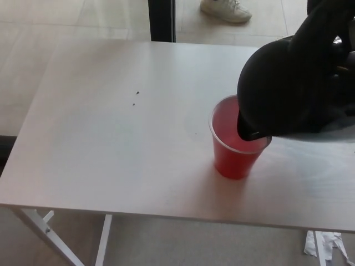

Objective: The robot uses its right hand to lift up a kettle kept on the middle of the desk by its handle and tilt it into a glass kept next to it to pour out water

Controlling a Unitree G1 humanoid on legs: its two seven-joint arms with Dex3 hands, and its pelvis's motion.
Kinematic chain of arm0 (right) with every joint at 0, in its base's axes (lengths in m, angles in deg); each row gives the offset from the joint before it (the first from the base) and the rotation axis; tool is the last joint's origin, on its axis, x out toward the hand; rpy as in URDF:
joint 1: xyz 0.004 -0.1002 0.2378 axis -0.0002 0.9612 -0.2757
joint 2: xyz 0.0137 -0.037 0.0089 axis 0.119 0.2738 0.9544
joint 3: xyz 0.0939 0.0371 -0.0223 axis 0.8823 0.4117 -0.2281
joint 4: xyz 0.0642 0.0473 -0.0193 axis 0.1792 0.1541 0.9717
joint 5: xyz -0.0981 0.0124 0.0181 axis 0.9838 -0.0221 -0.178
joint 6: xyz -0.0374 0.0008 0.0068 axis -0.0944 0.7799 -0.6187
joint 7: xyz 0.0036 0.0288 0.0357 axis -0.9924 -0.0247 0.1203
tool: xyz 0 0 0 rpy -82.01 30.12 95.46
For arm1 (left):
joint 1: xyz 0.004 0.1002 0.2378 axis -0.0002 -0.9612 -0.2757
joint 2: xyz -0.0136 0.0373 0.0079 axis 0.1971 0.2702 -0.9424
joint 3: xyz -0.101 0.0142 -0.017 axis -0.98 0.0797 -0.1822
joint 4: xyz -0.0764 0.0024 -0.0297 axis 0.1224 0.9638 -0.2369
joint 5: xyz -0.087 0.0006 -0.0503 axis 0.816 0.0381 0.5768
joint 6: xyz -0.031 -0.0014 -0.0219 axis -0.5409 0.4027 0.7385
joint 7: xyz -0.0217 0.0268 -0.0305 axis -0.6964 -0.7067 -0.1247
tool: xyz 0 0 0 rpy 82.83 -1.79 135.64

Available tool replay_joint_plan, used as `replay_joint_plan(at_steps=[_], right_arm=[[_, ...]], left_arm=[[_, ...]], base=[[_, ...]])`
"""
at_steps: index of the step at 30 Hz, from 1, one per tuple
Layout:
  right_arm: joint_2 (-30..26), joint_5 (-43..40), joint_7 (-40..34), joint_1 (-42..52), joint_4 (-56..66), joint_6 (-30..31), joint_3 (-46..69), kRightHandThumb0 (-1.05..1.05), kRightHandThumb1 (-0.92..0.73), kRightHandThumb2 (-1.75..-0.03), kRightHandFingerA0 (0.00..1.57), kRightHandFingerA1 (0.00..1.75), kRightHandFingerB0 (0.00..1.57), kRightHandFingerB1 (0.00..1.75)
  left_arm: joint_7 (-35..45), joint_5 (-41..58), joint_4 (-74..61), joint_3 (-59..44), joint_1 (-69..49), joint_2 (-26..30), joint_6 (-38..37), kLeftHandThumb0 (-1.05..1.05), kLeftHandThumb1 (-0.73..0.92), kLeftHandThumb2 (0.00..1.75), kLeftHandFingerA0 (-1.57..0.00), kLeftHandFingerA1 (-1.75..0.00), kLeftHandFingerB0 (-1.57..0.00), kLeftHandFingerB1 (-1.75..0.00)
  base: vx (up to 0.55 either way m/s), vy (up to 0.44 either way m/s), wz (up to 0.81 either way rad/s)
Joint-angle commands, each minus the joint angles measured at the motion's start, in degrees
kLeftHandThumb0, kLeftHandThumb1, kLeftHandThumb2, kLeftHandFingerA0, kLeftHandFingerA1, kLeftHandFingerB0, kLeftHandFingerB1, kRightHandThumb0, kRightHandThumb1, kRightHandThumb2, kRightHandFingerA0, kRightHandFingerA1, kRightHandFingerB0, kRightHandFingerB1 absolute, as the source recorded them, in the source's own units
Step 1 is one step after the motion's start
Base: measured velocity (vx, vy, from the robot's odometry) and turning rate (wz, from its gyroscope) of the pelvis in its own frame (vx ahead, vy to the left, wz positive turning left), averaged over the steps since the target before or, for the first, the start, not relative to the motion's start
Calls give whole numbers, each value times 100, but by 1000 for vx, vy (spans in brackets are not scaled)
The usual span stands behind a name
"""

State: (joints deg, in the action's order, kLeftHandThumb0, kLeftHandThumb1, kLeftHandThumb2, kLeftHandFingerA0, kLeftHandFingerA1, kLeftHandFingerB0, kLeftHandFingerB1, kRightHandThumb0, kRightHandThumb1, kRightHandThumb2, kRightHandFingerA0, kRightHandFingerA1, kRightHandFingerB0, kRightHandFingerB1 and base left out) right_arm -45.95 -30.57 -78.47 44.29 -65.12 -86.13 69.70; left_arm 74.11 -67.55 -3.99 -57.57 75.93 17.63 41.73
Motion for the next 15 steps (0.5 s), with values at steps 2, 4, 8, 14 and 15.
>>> replay_joint_plan(at_steps=[2,4,8,14,15], right_arm=[[4,455,176,3,207,-226,-205,-16,-46,-101,90,175,66,175],[19,538,166,-21,196,-212,-220,-18,-50,-96,89,175,65,175],[77,867,195,-139,236,89,-273,-23,-55,-85,89,175,66,175],[152,1111,351,-228,251,439,-281,-26,-54,-79,115,170,85,92],[164,1268,388,-246,317,559,-317,-31,-60,-70,95,175,91,74]], left_arm=[[-283,515,-207,-710,-223,46,-177,-105,77,99,-27,-62,0,-109],[-294,494,-263,-815,-302,40,-191,-105,80,98,-29,-62,0,-105],[-106,791,-193,-1305,-495,116,-444,-105,81,96,-30,-62,0,-109],[102,998,-352,-1637,-408,210,-259,-105,82,89,-38,-56,-2,-107],[114,1015,-489,-1645,-406,190,-221,-105,81,90,-42,-55,-8,-105]], base=[[0,0,0],[0,0,0],[0,0,0],[0,0,0],[0,0,0]])
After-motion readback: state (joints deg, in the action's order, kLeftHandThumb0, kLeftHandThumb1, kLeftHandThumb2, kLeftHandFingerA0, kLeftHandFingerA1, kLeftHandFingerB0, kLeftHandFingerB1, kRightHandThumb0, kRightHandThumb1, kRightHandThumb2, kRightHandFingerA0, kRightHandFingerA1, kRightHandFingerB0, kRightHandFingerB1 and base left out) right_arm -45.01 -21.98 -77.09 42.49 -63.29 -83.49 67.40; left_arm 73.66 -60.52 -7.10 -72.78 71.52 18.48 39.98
